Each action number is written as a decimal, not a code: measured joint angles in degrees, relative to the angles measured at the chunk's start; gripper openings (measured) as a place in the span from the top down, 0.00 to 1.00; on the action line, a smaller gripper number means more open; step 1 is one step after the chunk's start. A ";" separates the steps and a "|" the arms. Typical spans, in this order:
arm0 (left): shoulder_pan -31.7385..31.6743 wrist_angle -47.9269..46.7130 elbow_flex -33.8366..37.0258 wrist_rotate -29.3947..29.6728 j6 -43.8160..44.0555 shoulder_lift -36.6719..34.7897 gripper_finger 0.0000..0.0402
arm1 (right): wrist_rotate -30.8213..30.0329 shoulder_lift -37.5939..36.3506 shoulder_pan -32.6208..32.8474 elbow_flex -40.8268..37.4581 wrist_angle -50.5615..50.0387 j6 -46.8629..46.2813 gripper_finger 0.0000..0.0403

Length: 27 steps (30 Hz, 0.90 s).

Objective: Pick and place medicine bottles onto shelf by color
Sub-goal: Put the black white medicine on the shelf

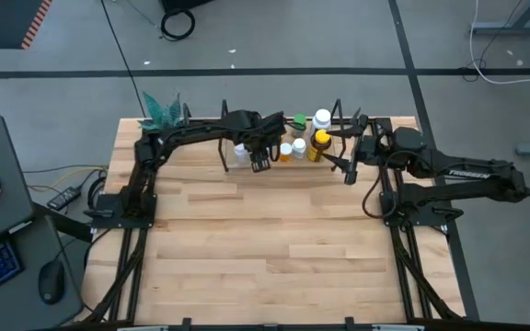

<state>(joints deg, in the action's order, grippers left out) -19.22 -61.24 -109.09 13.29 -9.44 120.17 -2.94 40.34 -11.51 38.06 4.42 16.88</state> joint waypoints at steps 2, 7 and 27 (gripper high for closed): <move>-0.45 -2.44 -3.12 -0.21 -0.31 1.94 0.59 | 0.02 -0.50 0.00 0.00 -0.74 0.14 0.28; -1.31 -7.71 -8.85 -0.02 -1.96 6.16 0.58 | 0.02 -1.27 0.00 0.00 -1.88 0.21 0.28; -0.66 -16.05 -16.17 -2.01 -8.46 11.24 0.57 | 2.60 -1.25 0.00 0.00 -3.25 -0.47 0.28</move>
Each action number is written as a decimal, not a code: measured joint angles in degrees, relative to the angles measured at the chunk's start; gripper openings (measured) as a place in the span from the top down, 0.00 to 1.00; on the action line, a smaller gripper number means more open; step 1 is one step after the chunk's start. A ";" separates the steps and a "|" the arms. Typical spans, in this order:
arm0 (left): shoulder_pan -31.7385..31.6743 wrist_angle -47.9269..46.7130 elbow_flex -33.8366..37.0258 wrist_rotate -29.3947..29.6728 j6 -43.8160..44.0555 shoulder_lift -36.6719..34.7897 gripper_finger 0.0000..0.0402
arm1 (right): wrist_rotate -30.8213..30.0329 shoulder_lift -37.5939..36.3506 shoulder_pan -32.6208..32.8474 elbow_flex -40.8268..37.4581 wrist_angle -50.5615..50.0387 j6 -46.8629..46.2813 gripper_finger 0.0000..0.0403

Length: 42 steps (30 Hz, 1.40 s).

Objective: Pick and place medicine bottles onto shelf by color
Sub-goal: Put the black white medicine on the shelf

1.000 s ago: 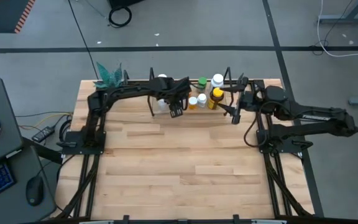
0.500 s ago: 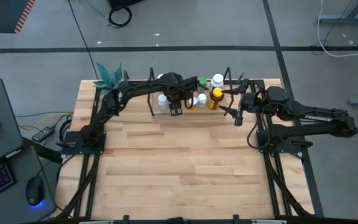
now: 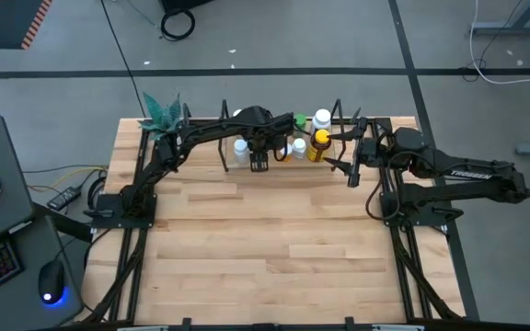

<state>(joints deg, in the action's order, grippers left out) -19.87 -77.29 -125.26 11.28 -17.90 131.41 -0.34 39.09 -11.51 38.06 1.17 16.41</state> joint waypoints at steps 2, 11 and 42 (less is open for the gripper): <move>0.22 -0.08 -0.13 0.46 -1.64 -0.02 0.57 | 0.16 0.15 0.00 0.00 -0.07 -0.26 0.28; 1.08 -1.09 -0.10 1.78 -5.78 -0.10 0.57 | 0.17 1.60 -0.97 -3.07 -0.03 -0.10 0.28; 5.88 -0.79 -9.74 2.33 -6.98 -5.02 0.57 | -19.31 38.94 4.19 -10.21 43.66 16.38 0.31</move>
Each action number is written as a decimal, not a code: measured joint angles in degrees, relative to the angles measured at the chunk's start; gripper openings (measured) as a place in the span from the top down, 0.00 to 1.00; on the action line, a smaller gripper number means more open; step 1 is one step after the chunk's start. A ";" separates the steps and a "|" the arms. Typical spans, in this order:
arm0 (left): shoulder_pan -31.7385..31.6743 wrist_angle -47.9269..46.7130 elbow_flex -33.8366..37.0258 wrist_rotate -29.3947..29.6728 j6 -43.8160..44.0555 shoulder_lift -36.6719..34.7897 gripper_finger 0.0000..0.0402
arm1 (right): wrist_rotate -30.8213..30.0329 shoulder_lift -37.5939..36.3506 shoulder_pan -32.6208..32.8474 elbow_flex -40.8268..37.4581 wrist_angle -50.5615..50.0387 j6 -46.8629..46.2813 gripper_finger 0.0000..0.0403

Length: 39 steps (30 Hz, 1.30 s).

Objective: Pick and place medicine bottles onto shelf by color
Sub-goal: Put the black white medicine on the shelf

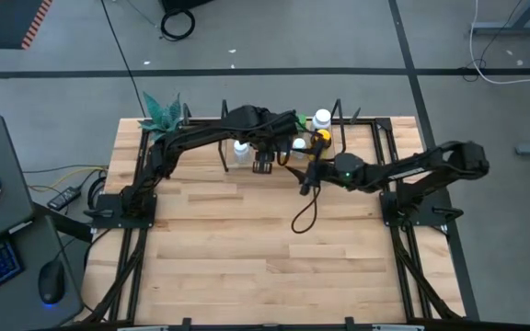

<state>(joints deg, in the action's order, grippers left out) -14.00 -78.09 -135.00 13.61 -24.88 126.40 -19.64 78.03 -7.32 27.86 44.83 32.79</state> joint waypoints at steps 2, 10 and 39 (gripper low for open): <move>0.42 0.31 0.00 0.00 0.17 -0.21 0.57 | 0.69 1.07 0.05 0.00 1.92 0.01 0.32; 1.18 1.20 0.00 0.00 0.21 -1.39 0.57 | 4.61 2.68 0.05 0.57 2.97 -0.01 0.32; 2.95 4.53 0.00 0.05 0.32 -2.50 0.57 | 4.45 2.97 -1.60 1.14 2.12 -2.78 0.32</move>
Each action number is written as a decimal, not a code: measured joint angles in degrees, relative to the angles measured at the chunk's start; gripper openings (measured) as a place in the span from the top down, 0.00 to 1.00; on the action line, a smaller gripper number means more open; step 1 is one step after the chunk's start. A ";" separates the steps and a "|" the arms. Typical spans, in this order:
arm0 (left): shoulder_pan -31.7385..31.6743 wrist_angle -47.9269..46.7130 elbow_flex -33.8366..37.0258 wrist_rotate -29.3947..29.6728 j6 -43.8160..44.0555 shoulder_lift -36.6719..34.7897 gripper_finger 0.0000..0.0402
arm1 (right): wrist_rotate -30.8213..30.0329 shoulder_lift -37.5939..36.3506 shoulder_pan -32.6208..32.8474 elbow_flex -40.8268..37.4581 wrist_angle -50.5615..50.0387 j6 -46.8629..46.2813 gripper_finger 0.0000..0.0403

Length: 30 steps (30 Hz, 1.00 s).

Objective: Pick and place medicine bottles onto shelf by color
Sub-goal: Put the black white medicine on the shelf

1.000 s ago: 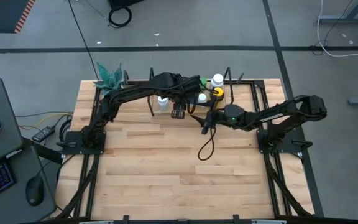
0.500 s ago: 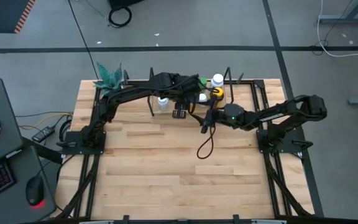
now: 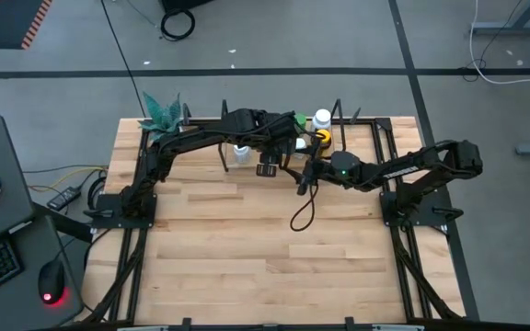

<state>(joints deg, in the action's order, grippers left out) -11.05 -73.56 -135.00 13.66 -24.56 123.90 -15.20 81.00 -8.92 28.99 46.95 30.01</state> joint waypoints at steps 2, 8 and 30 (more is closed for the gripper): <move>-0.04 -0.03 0.00 -0.01 -0.02 0.00 0.57 | -1.69 -0.67 0.45 -0.02 -0.73 0.53 0.32; -2.13 -2.39 0.70 -0.10 1.72 0.00 0.57 | -9.01 -5.90 2.09 -0.02 -5.40 2.55 0.32; -10.55 7.84 19.83 -4.54 2.87 0.11 0.57 | -3.92 -38.62 2.96 -0.04 -36.97 -4.96 0.32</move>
<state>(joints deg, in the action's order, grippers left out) -21.60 -65.72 -115.17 9.13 -21.68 124.01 -19.11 42.37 -5.96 28.95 9.98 25.05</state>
